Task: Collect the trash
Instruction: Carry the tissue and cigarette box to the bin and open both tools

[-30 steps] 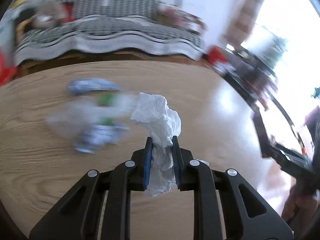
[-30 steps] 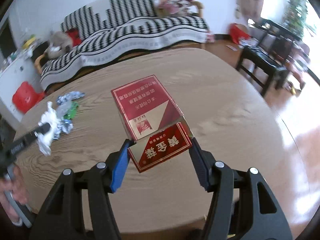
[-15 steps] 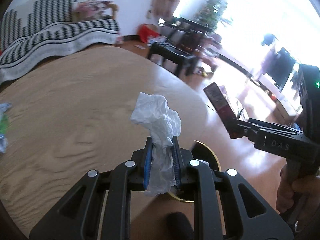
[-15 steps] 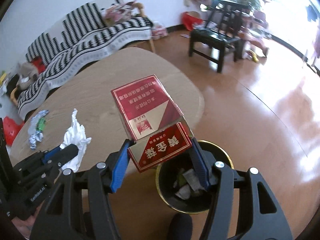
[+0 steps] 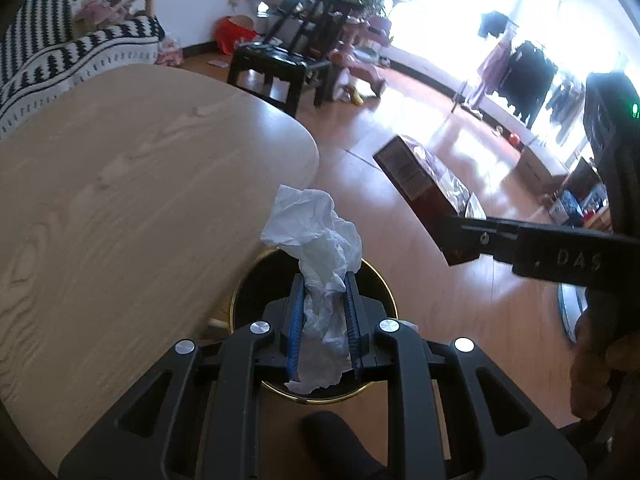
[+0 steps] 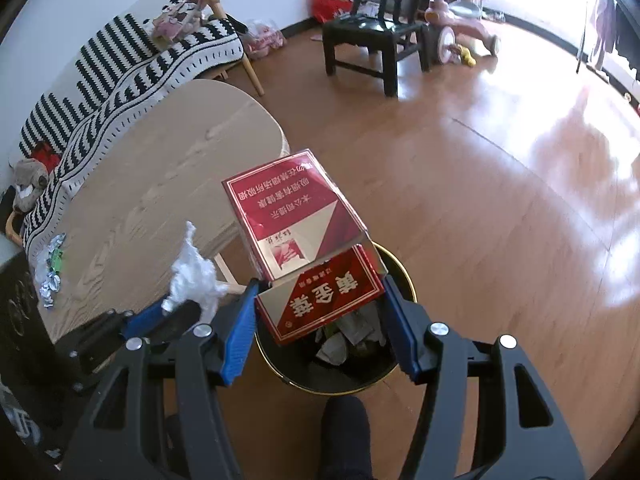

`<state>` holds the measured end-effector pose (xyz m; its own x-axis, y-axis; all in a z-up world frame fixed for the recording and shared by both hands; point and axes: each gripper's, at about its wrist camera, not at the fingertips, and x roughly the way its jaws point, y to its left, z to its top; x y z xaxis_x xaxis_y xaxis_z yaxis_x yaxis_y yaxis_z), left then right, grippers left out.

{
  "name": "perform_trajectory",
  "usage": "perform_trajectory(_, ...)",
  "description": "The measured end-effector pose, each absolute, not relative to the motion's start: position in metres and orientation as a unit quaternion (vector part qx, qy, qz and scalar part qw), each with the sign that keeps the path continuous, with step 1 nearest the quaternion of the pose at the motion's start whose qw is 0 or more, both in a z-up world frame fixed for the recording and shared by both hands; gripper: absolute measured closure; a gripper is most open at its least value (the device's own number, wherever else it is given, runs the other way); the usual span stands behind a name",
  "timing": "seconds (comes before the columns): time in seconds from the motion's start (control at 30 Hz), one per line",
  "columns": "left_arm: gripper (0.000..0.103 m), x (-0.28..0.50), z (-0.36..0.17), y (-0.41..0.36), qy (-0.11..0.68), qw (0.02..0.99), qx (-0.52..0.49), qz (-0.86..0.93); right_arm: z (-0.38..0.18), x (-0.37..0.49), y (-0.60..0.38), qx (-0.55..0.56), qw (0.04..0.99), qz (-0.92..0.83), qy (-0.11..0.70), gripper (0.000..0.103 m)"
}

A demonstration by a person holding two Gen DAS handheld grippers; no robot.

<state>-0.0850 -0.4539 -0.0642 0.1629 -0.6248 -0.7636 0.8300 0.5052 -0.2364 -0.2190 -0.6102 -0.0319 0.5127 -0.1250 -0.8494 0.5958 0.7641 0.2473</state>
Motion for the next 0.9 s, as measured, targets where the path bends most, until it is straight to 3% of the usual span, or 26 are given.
perform_trajectory(0.9, 0.084, -0.082, -0.08, -0.474, 0.445, 0.739, 0.136, -0.487, -0.042, -0.209, -0.62, 0.277, 0.821, -0.206, 0.455, 0.045)
